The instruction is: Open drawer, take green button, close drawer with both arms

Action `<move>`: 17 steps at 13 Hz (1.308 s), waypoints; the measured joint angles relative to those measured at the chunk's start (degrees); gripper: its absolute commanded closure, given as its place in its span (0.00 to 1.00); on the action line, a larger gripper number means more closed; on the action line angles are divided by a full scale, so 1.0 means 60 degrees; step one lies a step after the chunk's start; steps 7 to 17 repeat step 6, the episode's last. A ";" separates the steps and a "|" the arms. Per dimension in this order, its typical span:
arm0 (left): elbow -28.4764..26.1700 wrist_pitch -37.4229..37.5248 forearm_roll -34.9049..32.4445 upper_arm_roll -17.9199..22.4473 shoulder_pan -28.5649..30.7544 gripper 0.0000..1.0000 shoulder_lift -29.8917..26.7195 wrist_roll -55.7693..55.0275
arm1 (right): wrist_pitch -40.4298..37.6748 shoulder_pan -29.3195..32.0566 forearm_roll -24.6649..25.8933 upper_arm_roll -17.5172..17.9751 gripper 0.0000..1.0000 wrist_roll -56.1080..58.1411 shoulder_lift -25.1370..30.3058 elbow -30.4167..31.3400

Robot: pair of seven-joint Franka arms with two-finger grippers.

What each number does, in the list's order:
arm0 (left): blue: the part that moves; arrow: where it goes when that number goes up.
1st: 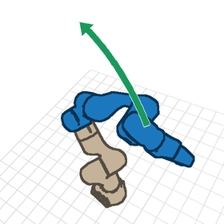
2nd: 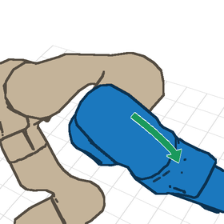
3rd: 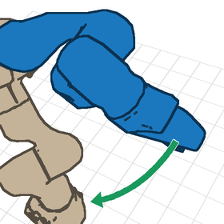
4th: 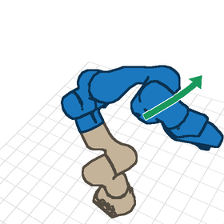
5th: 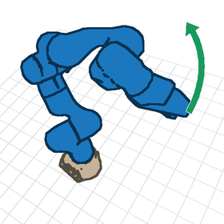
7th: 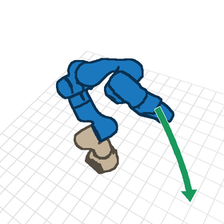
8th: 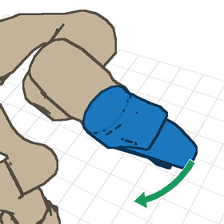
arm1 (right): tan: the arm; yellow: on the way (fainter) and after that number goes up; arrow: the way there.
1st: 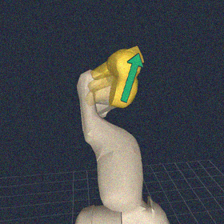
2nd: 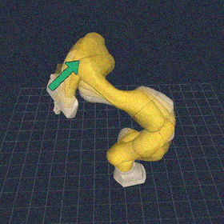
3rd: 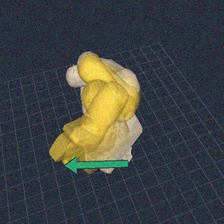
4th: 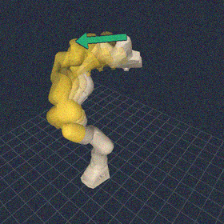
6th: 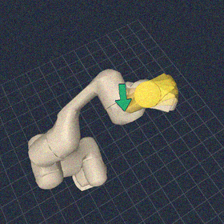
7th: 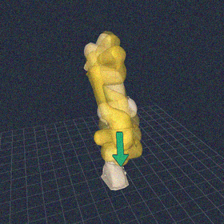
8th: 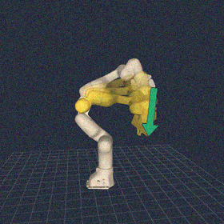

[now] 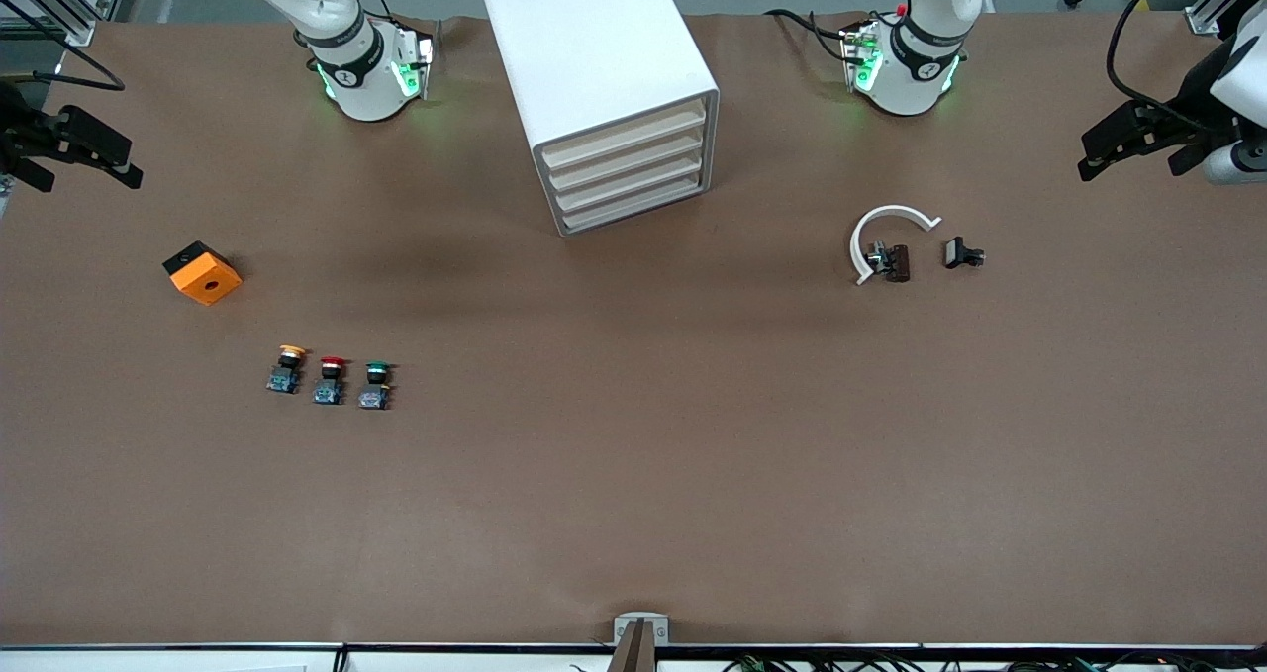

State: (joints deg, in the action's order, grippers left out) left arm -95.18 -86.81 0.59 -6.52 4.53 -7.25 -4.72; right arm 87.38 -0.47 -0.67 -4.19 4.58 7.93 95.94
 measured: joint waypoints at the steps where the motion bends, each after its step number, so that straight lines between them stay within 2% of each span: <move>1: 0.0106 -0.0007 0.0000 0.0000 0.0000 0.00 0.0078 0.0000 | 0.0001 -0.0002 0.0000 -0.0011 0.00 0.0000 0.0001 -0.0005; 17: 0.0348 -0.0008 0.0000 0.0000 0.0002 0.00 0.0286 0.0000 | 0.0021 -0.0002 0.0004 -0.0019 0.00 0.0000 0.0034 -0.0231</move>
